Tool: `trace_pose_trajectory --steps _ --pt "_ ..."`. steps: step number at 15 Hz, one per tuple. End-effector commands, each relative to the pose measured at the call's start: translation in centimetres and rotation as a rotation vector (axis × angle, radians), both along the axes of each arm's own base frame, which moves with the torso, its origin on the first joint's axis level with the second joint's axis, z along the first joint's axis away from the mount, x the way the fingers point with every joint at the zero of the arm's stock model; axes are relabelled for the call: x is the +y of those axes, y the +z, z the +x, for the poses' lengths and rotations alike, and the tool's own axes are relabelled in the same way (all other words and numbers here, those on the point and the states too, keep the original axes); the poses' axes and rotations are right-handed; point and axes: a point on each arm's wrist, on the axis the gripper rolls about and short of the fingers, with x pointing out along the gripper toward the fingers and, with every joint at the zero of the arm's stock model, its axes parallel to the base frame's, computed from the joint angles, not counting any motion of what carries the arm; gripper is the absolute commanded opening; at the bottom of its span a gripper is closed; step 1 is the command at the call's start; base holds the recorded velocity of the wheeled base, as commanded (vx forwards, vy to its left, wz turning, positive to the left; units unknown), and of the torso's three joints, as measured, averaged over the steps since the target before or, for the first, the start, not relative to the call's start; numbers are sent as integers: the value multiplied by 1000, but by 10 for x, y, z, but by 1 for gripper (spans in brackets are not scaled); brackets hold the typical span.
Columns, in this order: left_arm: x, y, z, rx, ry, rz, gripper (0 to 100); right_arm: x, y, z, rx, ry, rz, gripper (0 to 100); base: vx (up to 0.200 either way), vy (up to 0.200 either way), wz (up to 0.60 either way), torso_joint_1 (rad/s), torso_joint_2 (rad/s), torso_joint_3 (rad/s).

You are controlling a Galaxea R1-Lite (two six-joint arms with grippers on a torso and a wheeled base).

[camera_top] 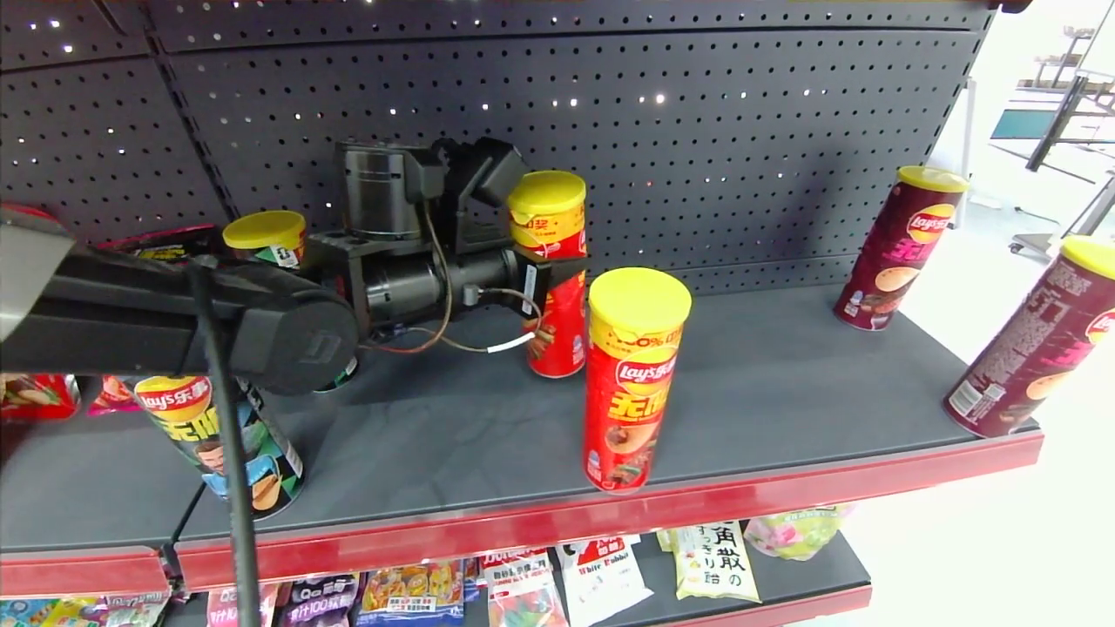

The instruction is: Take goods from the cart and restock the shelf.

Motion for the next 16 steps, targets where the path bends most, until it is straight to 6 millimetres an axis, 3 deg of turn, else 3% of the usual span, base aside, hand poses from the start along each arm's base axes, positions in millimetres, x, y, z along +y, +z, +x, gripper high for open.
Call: trace_pose_trajectory --steps 1,8,16 --pt "-10 -12 10 17 -7 11 0 0 0 0 1 1 -1 100 0 0 0 0 0 0" --pt "-25 -24 18 23 -22 5 0 0 0 0 0 -1 -1 100 0 0 0 0 0 0" --pt "-25 -24 18 21 -21 9 0 0 0 0 0 1 -1 100 0 0 0 0 0 0"
